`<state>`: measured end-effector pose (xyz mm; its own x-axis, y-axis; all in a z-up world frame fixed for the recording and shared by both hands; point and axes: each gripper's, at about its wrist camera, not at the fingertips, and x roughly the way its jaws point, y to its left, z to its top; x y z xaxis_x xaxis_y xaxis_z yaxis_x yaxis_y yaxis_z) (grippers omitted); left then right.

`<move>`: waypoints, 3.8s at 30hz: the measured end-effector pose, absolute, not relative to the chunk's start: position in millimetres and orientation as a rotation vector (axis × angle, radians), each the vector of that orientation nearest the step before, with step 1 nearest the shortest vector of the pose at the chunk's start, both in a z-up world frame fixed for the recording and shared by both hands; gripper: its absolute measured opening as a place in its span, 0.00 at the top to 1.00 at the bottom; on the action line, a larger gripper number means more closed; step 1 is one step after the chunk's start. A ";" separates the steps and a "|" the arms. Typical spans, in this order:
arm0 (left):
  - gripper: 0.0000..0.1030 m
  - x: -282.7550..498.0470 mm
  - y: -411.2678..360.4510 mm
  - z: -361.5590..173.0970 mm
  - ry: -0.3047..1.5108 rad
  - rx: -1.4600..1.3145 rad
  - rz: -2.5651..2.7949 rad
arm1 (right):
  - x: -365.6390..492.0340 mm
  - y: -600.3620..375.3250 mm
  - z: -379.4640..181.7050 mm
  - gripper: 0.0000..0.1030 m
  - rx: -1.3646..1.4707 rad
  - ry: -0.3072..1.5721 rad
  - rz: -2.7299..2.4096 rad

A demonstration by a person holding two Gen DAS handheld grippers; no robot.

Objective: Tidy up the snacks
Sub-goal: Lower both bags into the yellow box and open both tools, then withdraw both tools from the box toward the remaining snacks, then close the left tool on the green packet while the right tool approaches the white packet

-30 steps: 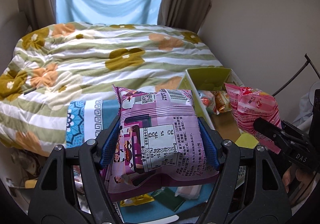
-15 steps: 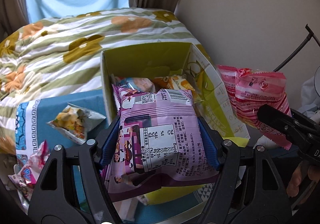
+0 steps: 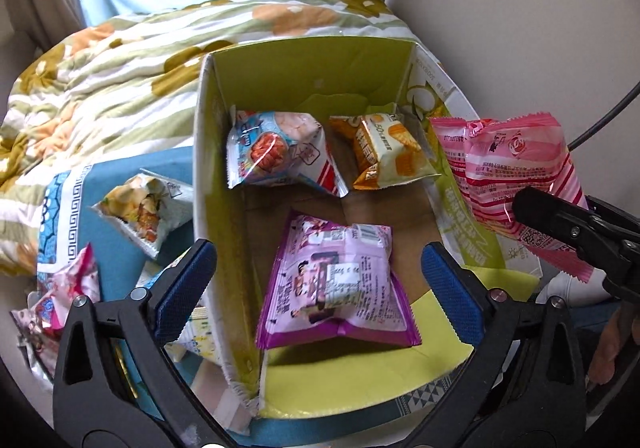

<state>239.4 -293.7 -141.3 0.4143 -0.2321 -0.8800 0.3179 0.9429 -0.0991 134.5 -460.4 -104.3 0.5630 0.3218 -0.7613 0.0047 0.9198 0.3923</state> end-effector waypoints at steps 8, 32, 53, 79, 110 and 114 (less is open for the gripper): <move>0.02 216.9 -260.0 -127.7 1.057 0.101 -0.289 | 132.3 -448.5 -115.5 0.50 0.378 1.003 0.204; 0.02 212.5 -240.1 -131.4 1.054 0.051 -0.298 | 139.5 -431.9 -134.3 0.00 0.311 0.985 0.079; 0.02 146.8 -136.2 -78.0 0.935 -0.058 -0.087 | 104.5 -378.3 -68.9 0.00 0.174 0.833 0.165; 0.02 103.5 12.5 -144.7 1.074 -0.092 -0.120 | 55.0 -213.4 -116.4 0.00 0.241 0.921 0.089; 0.02 104.0 -46.1 -297.3 1.248 -0.101 -0.125 | 84.3 -203.8 -267.2 0.24 0.171 1.107 -0.067; 0.02 107.6 -58.3 -299.6 1.257 -0.095 -0.104 | 77.8 -212.1 -265.6 0.28 0.168 1.132 -0.011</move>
